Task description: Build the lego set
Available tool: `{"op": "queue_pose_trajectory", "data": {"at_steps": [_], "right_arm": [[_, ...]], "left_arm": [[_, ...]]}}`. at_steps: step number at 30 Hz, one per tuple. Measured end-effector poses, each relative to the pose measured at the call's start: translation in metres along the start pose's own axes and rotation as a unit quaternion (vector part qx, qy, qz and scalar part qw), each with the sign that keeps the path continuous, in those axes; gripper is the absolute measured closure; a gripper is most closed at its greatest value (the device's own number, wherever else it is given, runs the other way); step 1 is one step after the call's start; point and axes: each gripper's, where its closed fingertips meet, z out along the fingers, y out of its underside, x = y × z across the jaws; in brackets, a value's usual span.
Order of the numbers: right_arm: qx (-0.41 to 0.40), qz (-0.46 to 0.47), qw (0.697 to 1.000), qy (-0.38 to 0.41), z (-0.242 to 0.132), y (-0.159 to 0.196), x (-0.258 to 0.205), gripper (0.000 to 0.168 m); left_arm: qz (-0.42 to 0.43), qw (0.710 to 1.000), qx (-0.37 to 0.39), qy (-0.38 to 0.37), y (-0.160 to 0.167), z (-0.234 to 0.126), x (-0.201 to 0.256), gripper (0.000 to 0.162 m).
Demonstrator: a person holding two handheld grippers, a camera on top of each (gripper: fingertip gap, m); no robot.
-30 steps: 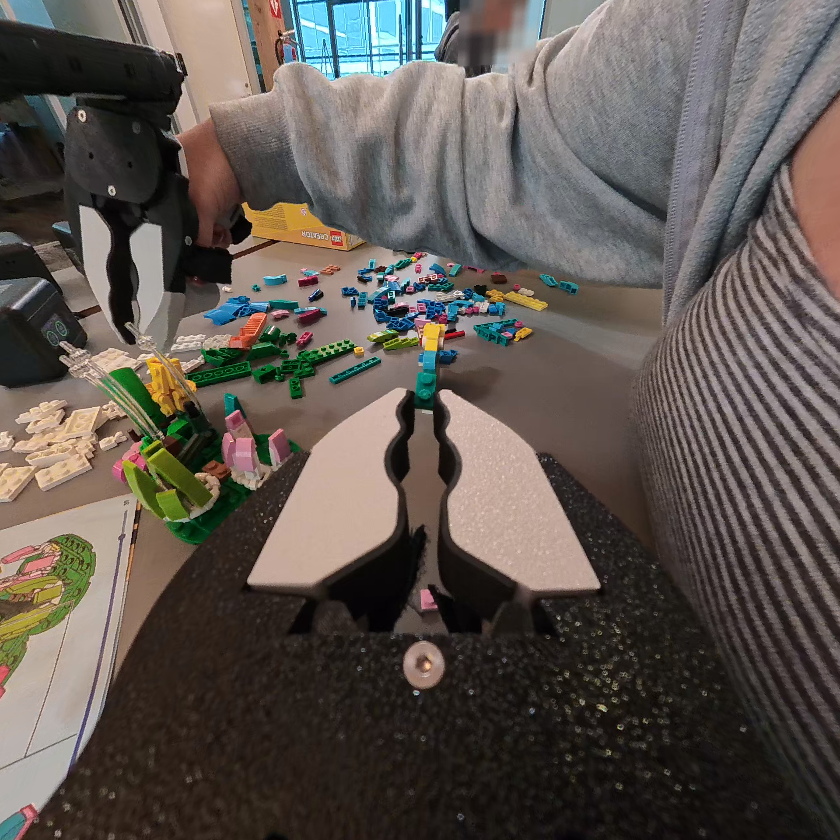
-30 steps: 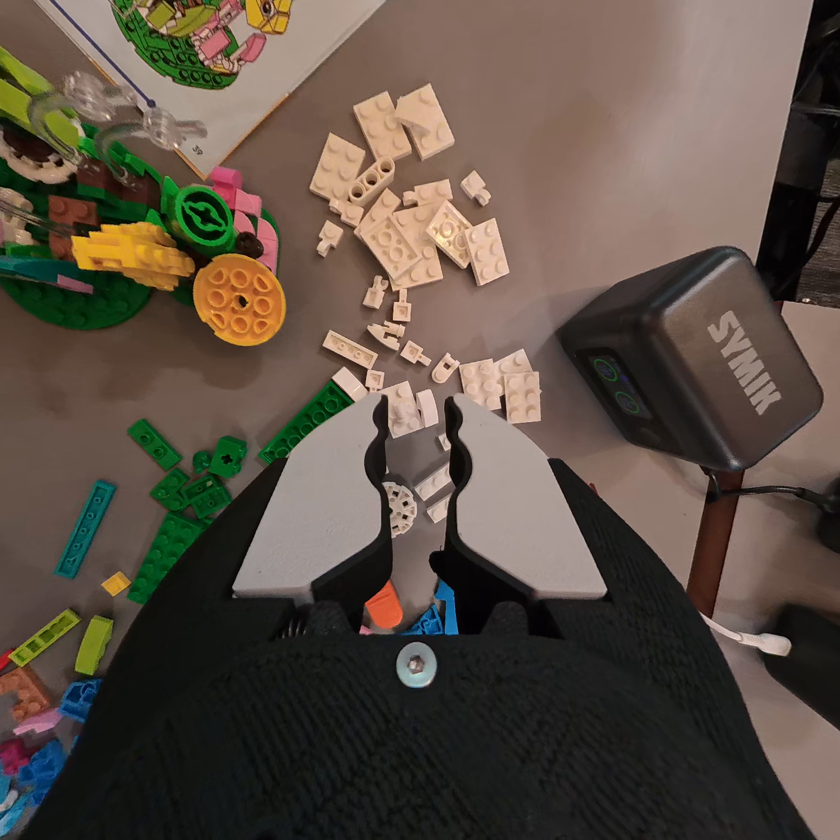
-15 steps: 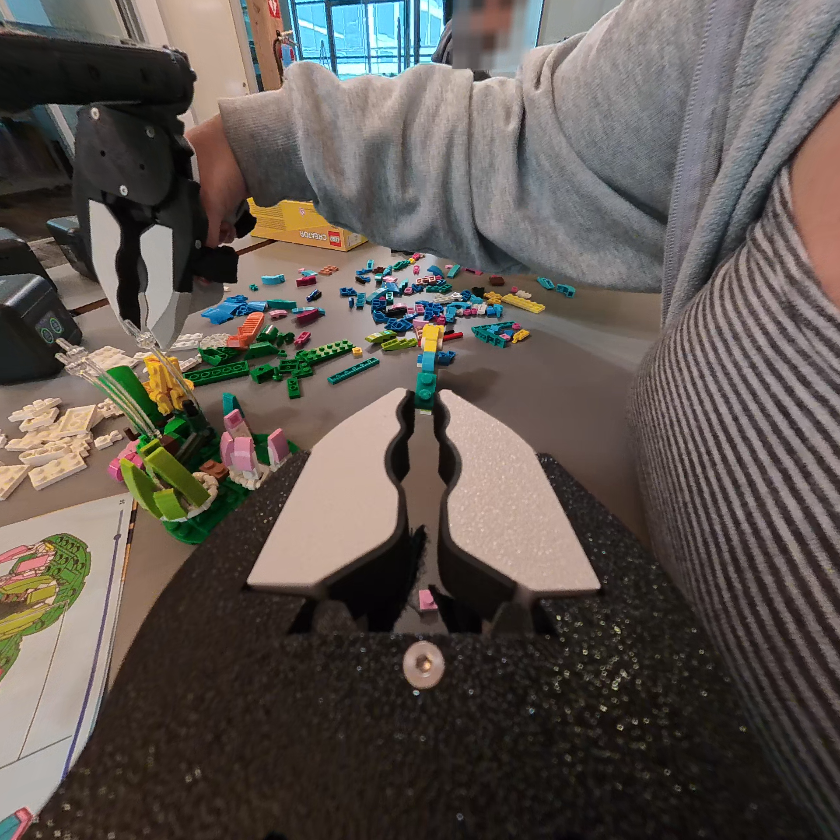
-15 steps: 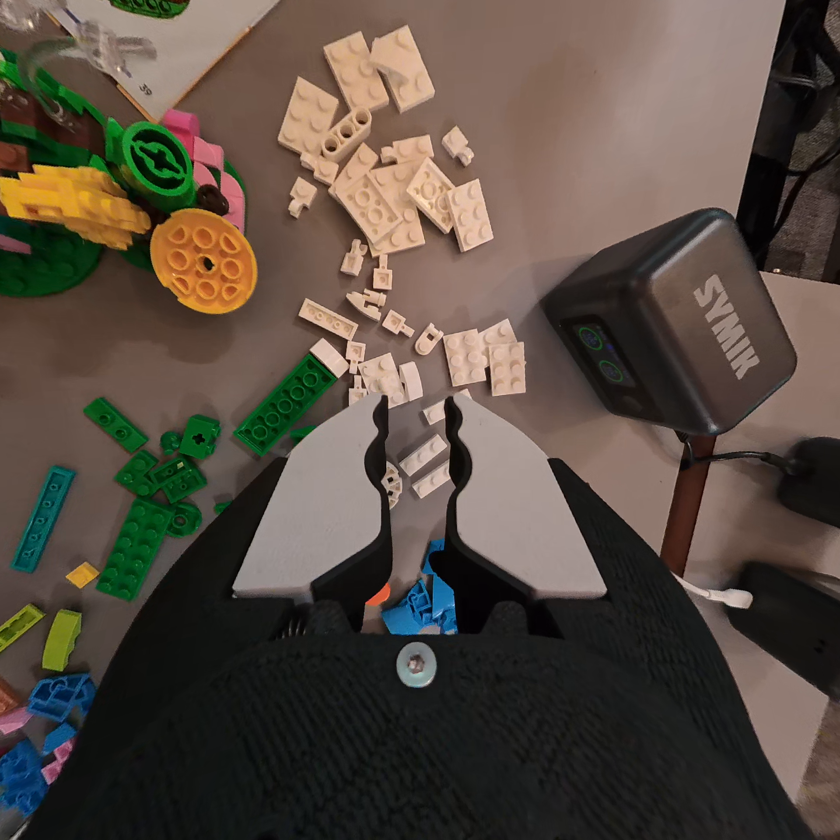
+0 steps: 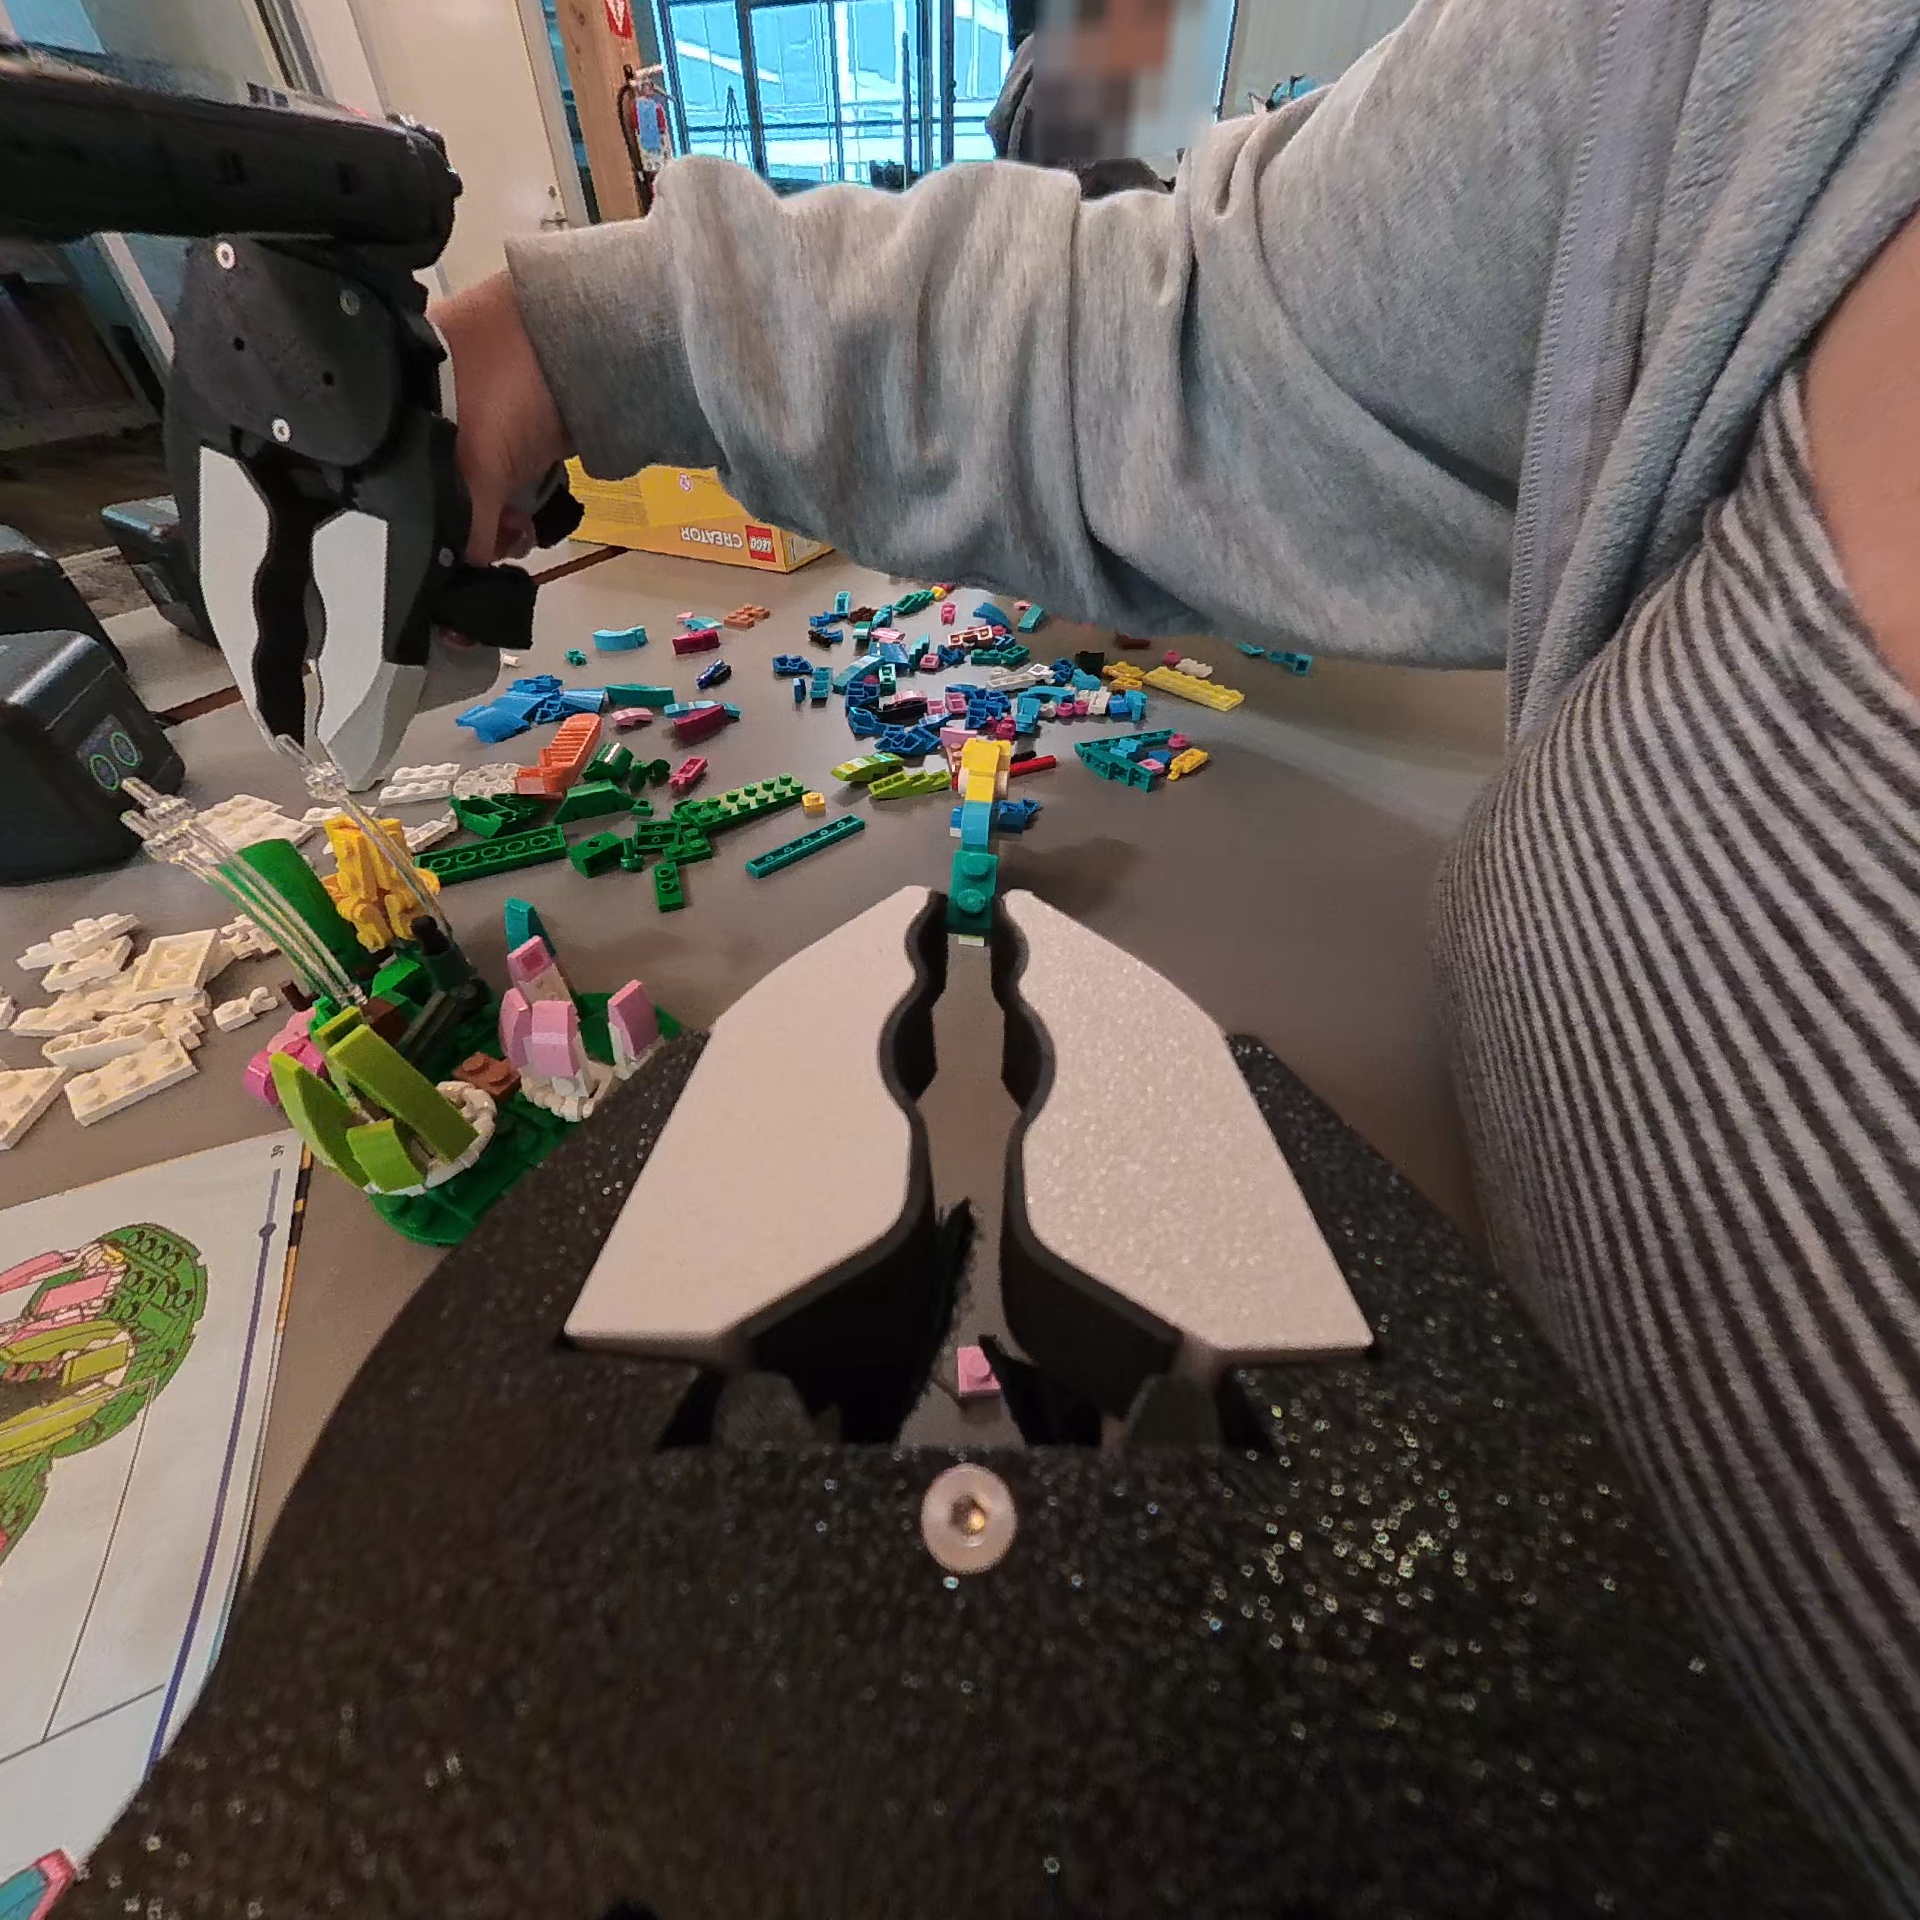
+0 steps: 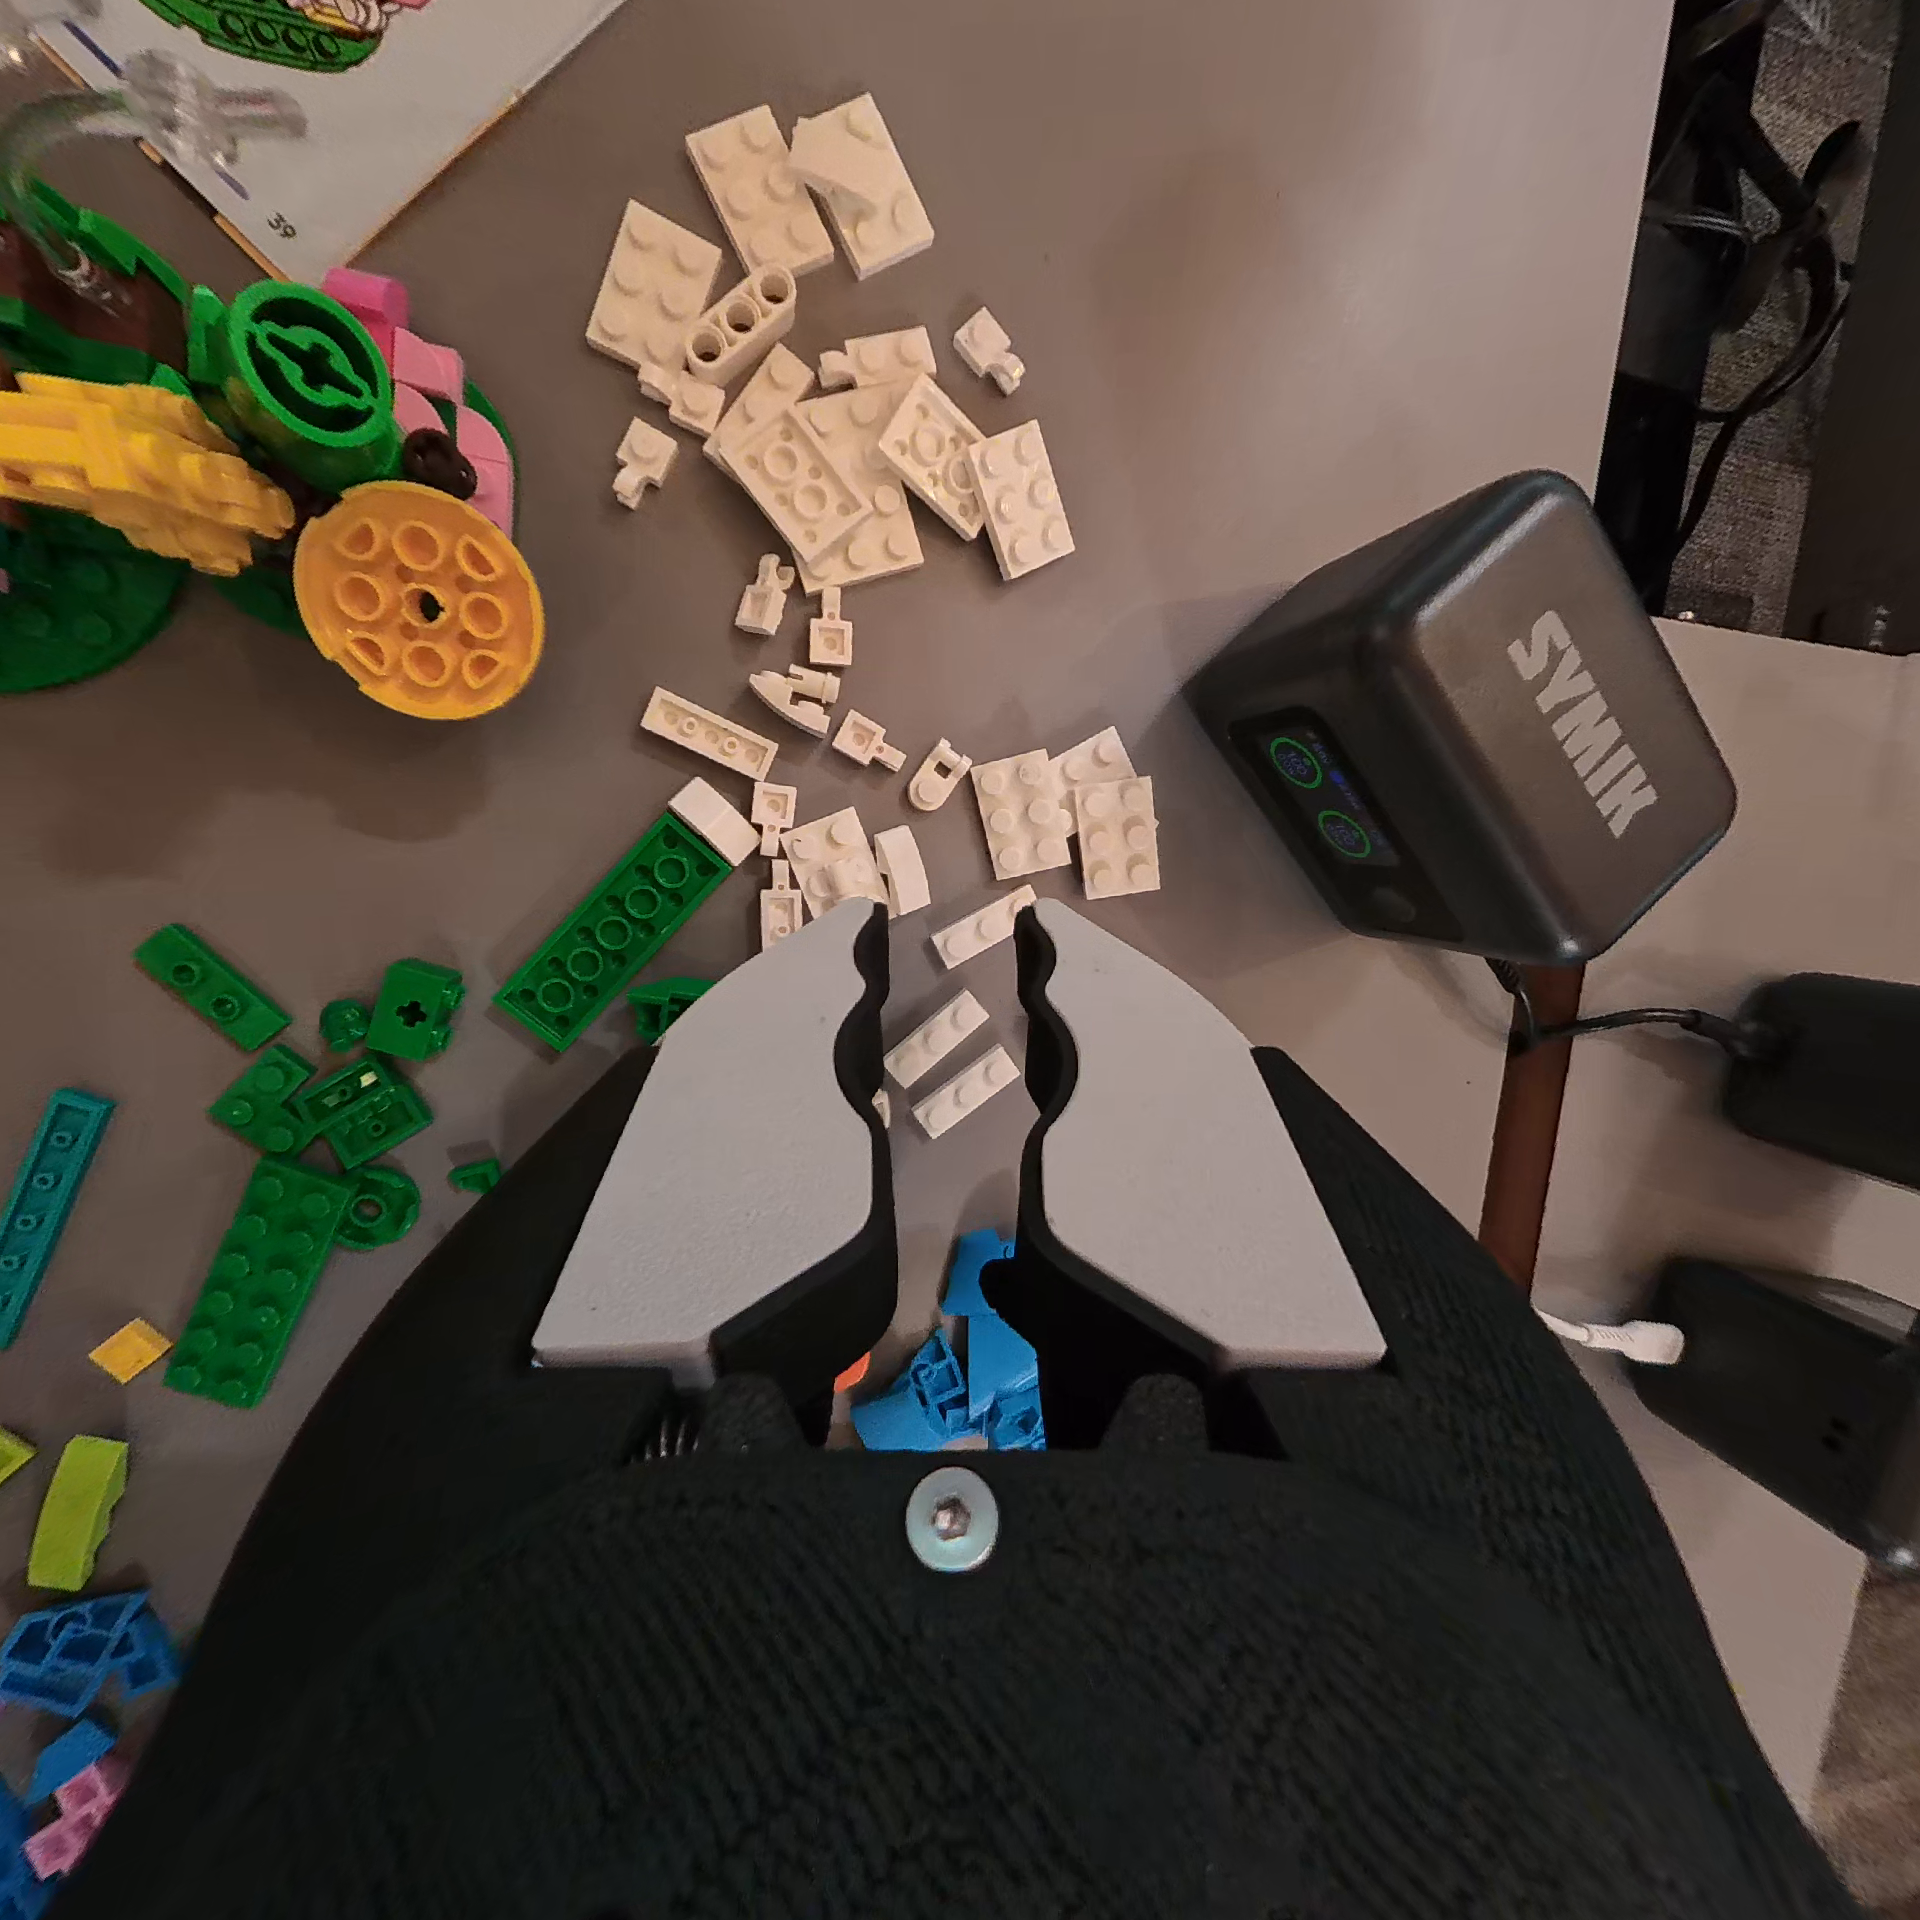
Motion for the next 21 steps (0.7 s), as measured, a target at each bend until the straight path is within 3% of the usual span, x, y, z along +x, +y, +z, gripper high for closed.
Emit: {"op": "queue_pose_trajectory", "data": {"at_steps": [21], "right_arm": [[0.014, 0.006, 1.0, 0.002, 0.0008, 0.001, -0.0007, 0.146]], "left_arm": [[-0.005, 1.0, 0.001, 0.0, 0.0002, -0.0008, -0.0005, 0.155]]}}
